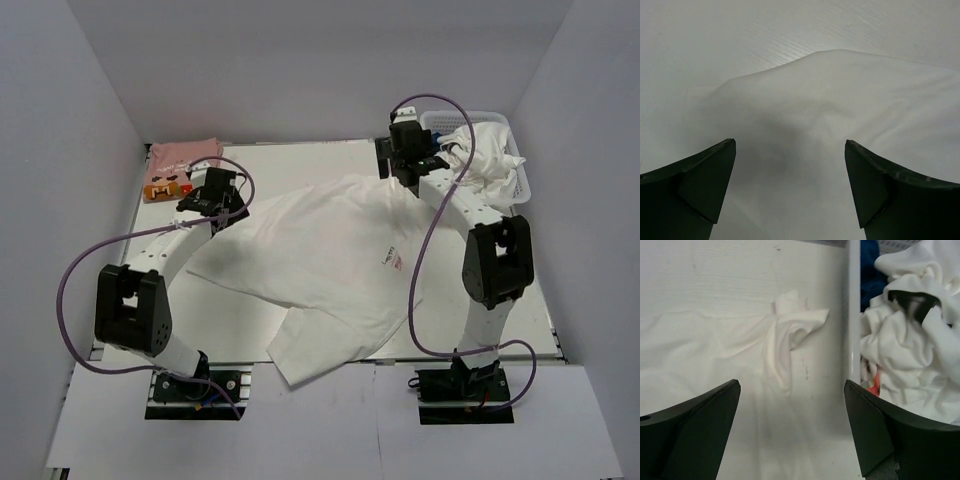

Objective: Fold and stack the t-shirts
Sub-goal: Flatten out the tshirt

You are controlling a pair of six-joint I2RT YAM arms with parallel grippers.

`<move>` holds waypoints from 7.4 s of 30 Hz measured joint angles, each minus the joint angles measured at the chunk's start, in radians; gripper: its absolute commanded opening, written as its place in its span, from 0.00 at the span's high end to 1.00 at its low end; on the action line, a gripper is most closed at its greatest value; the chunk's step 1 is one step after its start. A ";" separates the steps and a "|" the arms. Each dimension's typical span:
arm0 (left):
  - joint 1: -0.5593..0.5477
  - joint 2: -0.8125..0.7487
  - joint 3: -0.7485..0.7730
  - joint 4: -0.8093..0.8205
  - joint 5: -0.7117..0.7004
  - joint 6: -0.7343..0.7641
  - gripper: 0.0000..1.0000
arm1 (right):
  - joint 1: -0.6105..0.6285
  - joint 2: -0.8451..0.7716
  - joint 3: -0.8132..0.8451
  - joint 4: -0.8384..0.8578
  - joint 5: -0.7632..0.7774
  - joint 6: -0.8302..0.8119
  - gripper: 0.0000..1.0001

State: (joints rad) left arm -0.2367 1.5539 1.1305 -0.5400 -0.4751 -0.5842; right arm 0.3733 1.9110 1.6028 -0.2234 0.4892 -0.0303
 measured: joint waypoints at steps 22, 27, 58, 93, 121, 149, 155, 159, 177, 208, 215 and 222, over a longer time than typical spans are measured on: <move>0.000 -0.182 -0.192 0.081 0.068 -0.090 0.00 | 0.188 -0.278 -0.712 -0.073 -0.217 0.444 0.10; 0.000 -0.216 -0.241 0.089 0.070 -0.134 0.00 | 0.145 -0.187 -0.616 -0.084 -0.190 0.471 0.10; 0.070 -0.120 -0.423 0.061 0.093 -0.292 0.15 | 0.269 -0.369 -0.524 -0.101 -0.127 0.124 0.10; 0.075 -0.258 -0.473 0.129 0.130 -0.307 1.00 | 0.839 -0.447 -0.847 -0.246 -0.145 0.542 1.00; 0.063 -0.692 0.110 0.226 0.299 -0.043 1.00 | 0.655 -0.920 0.029 0.140 0.467 -0.341 1.00; 0.073 -0.787 0.320 0.236 0.484 0.011 1.00 | 0.639 -0.832 0.066 0.535 0.357 -0.803 1.00; 0.073 -0.583 0.083 0.257 0.348 -0.018 1.00 | 0.500 -0.585 -0.176 0.757 0.455 -0.887 1.00; 0.077 -0.402 -0.039 0.291 0.279 -0.043 1.00 | 0.338 -0.448 -0.247 0.708 0.432 -0.712 1.00; 0.073 0.464 0.496 0.292 0.224 0.048 0.00 | 0.048 0.308 0.227 0.106 -0.003 -0.216 0.10; 0.069 0.521 0.312 0.253 0.322 0.041 0.00 | -0.022 0.193 -0.136 0.014 -0.252 0.256 0.10; 0.090 0.660 0.544 0.092 0.166 -0.006 0.00 | -0.024 0.246 -0.045 0.008 -0.432 0.203 0.10; 0.156 0.697 0.613 -0.010 0.085 -0.053 0.00 | 0.060 0.158 -0.196 0.118 -0.578 0.209 0.10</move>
State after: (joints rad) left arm -0.0803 2.2505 1.7435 -0.5503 -0.3904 -0.6369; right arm 0.4335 2.0693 1.4063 -0.1051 -0.0891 0.1791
